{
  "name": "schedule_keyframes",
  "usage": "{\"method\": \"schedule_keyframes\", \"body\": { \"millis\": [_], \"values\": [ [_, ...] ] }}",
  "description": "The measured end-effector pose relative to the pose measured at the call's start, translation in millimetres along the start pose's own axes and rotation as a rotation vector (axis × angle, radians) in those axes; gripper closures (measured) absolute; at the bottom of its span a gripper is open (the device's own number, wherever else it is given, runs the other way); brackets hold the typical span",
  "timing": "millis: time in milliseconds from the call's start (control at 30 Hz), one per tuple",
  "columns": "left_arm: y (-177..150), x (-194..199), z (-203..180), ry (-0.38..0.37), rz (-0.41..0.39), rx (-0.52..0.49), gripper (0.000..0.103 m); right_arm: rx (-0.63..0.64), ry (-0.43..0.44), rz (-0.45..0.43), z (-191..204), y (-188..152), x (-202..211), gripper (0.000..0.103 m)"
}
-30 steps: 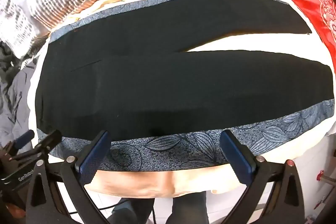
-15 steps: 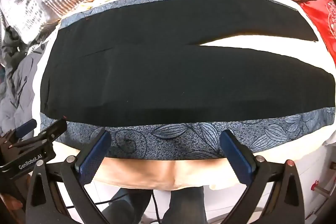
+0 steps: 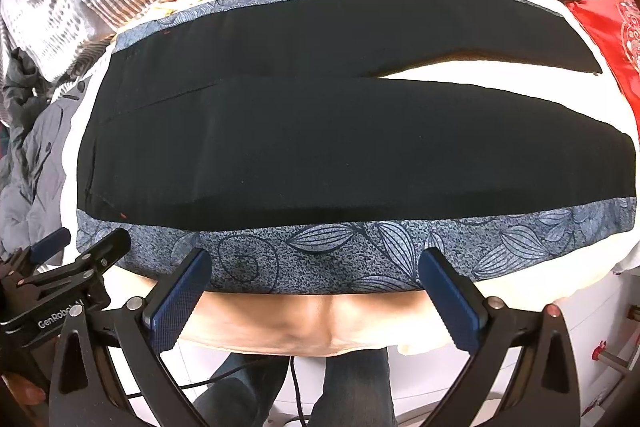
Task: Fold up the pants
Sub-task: 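Position both grippers open over the waistband edge of the black trousers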
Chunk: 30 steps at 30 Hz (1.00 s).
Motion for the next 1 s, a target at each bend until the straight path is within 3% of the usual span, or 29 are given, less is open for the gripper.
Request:
{"method": "schedule_keyframes", "body": {
  "millis": [1000],
  "values": [
    [-7.0, -2.7, -15.1, -0.024, 0.016, -0.020, 0.000, -0.015, 0.002, -0.006, -7.8, -6.8, 2.7, 0.000]
  ]
}}
Point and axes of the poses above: each gripper's, at about its wrist camera, not at the fingertips, and x roughly against the way its jaws point, z to its left, y to its top, the point moved 7 cm from there along -x, roughly the way its jaws point, and after that the axes turned 2 degrees about -z, right-handed, at the moved point
